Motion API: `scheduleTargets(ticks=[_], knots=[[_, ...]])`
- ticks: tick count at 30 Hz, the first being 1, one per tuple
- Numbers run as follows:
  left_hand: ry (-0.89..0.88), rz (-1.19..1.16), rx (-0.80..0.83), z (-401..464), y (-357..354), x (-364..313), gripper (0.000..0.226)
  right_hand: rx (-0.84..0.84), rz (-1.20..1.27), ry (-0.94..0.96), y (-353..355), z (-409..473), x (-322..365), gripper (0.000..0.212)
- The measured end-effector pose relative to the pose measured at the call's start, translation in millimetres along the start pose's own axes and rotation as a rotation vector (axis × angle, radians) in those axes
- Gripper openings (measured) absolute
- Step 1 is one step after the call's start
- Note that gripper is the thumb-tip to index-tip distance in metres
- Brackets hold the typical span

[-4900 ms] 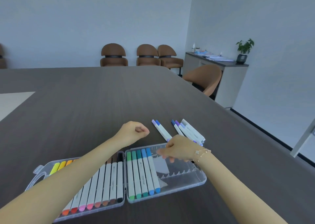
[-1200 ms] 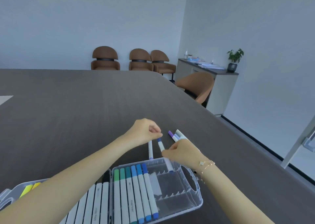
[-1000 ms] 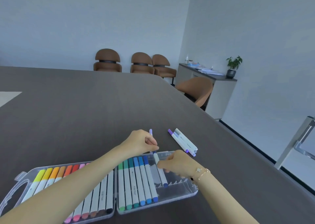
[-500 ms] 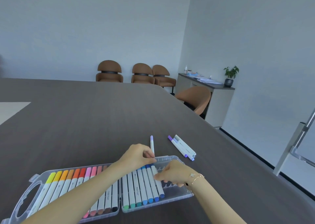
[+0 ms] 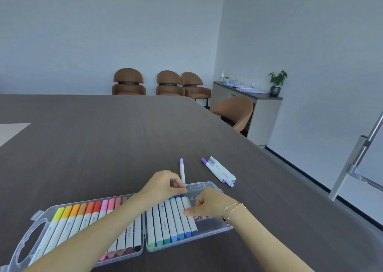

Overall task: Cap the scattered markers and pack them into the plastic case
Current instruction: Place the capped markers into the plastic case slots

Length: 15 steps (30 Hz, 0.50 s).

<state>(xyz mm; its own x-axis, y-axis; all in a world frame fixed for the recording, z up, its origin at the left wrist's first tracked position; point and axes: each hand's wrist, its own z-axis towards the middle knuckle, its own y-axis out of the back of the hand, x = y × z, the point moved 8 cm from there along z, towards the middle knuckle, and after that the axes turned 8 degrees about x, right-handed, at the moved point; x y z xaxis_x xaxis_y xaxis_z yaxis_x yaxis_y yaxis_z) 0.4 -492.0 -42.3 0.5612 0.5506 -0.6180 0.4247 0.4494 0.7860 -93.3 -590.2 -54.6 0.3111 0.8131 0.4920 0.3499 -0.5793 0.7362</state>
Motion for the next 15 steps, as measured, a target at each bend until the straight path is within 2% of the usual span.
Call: scheduleTargets(ticks=[5,7,10,13,15], knots=[[0.007,0.007,0.021,5,2,2,0.009,-0.015,-0.001,0.059,5,-4,1,0.034],[0.004,-0.025,-0.027,11,11,0,0.004,-0.138,0.076,0.067,31,-6,-8,0.032],[0.012,-0.073,-0.112,29,26,-3,0.007,-0.454,0.052,-0.03,87,-9,-38,0.024],[-0.01,-0.064,-0.132,58,31,-16,0.012,-0.511,-0.003,-0.182,109,-2,-64,0.012],[-0.031,-0.056,-0.109,83,26,-28,0.014,-0.513,-0.03,-0.23,113,9,-74,0.017]])
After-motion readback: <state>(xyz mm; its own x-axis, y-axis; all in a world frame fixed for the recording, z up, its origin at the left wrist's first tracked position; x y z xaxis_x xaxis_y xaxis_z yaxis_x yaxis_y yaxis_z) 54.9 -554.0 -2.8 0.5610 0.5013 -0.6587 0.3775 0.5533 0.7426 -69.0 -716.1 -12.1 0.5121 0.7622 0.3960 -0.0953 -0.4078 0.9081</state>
